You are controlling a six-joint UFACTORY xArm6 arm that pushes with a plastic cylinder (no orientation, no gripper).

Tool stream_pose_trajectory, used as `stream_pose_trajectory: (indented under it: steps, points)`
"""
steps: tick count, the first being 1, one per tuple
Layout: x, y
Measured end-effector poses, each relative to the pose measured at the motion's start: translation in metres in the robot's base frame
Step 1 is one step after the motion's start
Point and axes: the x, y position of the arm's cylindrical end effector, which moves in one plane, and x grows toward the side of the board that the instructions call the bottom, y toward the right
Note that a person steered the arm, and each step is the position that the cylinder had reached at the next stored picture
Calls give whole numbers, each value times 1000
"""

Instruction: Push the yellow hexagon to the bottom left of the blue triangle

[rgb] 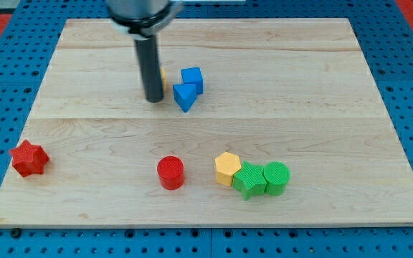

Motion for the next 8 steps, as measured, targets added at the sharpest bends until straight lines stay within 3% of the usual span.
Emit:
stream_pose_trajectory:
  steps: [1, 2, 3, 5, 6, 8]
  points:
    - [31, 41]
    - [62, 126]
    - [68, 167]
    - [89, 127]
    - [90, 51]
    - [152, 75]
